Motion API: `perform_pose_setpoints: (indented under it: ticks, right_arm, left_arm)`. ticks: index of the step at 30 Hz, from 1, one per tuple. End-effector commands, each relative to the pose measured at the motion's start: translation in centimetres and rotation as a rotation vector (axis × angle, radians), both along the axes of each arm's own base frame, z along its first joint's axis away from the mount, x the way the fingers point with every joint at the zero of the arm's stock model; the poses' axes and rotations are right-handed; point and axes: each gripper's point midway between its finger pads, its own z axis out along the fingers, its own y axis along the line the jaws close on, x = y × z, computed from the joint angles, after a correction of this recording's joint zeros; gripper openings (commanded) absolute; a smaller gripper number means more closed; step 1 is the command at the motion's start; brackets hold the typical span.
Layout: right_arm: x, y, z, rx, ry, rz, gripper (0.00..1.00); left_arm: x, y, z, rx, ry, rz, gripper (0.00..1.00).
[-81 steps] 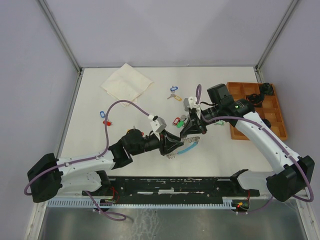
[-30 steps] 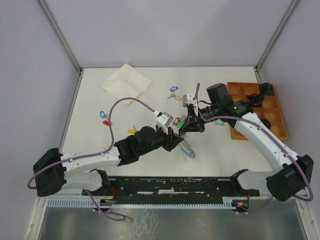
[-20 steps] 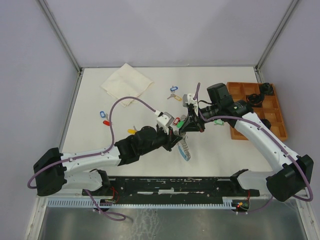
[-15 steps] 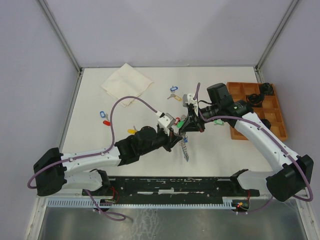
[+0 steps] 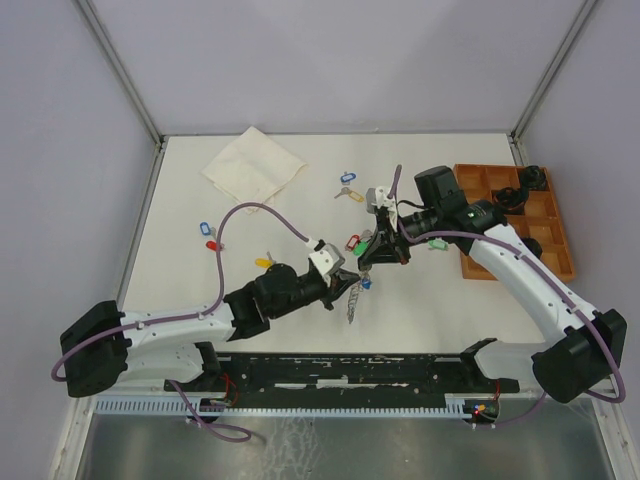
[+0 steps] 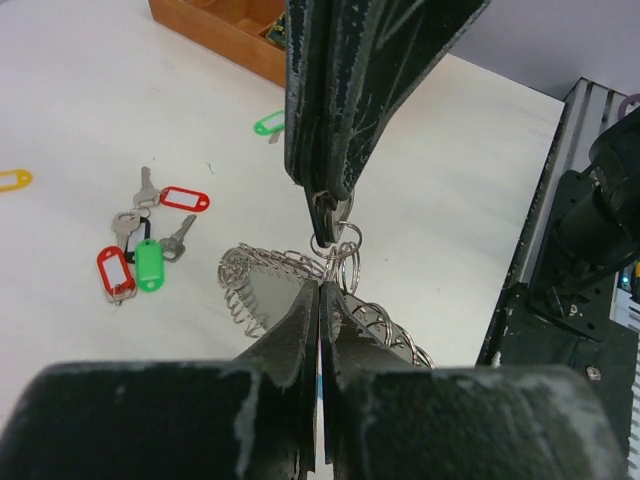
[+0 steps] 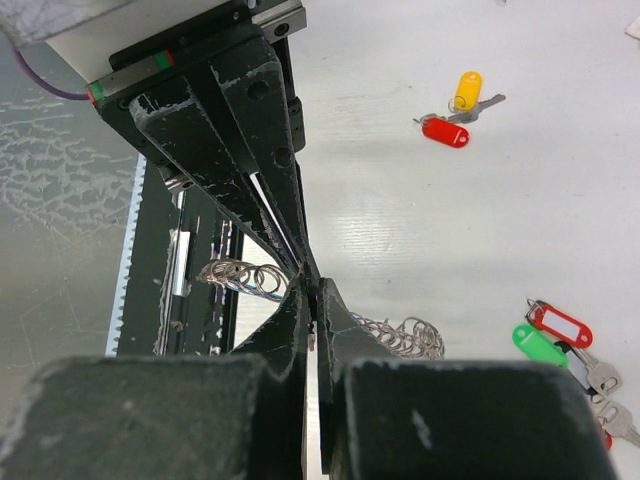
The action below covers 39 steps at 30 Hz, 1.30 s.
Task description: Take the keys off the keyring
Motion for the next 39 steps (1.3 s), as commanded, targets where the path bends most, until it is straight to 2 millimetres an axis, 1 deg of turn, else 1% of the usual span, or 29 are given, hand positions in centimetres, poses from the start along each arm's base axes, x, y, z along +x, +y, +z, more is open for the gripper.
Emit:
perform_pose_setpoints:
  ticks: [1,7,14,18,31,39]
  right_arm:
    - [-0.4,0.5,2.1,0.08,-0.005,0.042,0.01]
    - [-0.8,0.6,1.9,0.093,0.027,0.062,0.01]
    - [-1.1,0.8,2.2,0.1,0.067,0.076,0.01]
    - [-1.4,0.6,2.0,0.086,0.078,0.096,0.01]
    - [-1.1,0.3,1.7,0.068,0.116,0.093,0.01]
    - [-0.9,0.5,1.5,0.071,0.157,0.081,0.01]
  left_arm:
    - [-0.1,-0.2,2.3,-0.036,-0.16,-0.043,0.03]
    - [0.0,-0.2,2.4,0.004,-0.25,-0.07,0.03]
    - [-0.6,-0.3,2.0,0.038,-0.346,-0.131,0.03]
    - [-0.8,-0.3,1.9,0.048,-0.388,-0.153,0.03]
    - [-1.7,0.0,2.2,0.029,-0.432,-0.198,0.03]
    - [-2.2,0.1,2.0,0.066,-0.461,-0.236,0.03]
